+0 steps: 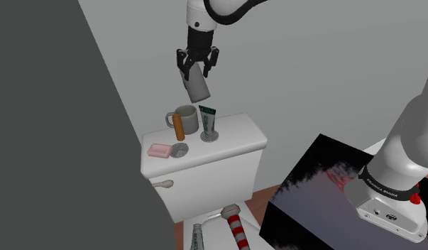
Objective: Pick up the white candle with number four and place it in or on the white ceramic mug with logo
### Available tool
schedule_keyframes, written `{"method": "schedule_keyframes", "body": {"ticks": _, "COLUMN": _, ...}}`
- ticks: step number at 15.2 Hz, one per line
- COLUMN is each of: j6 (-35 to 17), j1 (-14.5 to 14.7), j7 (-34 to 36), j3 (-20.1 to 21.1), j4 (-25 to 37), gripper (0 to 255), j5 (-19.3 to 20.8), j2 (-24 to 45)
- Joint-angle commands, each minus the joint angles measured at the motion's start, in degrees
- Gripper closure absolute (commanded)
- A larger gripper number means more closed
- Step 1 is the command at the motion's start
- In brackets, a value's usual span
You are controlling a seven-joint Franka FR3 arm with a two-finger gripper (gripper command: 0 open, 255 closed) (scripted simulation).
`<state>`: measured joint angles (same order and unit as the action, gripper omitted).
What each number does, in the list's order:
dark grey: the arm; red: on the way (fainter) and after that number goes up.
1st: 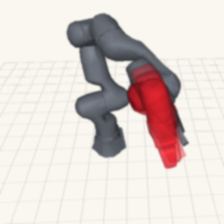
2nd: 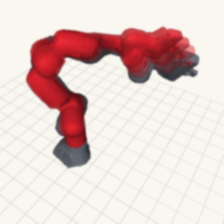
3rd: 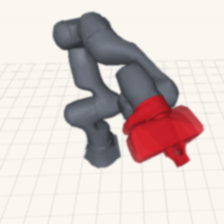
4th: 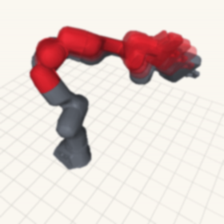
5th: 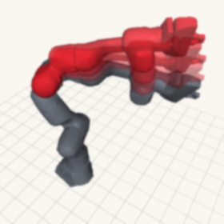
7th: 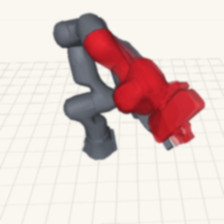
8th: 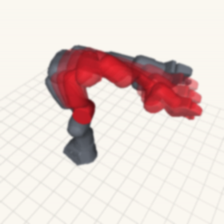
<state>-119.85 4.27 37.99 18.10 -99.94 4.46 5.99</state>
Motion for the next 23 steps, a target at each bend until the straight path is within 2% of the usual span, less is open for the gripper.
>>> {"method": "schedule_keyframes", "body": {"ticks": 1, "j6": 2.1, "j1": 0.8, "j7": 1.2, "j3": 0.2, "j4": 7.0, "gripper": 255, "j5": 2.0, "j2": 5.2}}
{"method": "schedule_keyframes", "body": {"ticks": 5, "j6": 8.1, "j1": 4.0, "j7": 3.2, "j3": 0.1, "j4": 23.9, "gripper": 255, "j5": 5.8, "j2": 16.6}}
{"method": "schedule_keyframes", "body": {"ticks": 23, "j6": -5.1, "j1": 3.4, "j7": 4.5, "j3": -0.6, "j4": 11.4, "gripper": 255, "j5": 6.7, "j2": 17.5}}
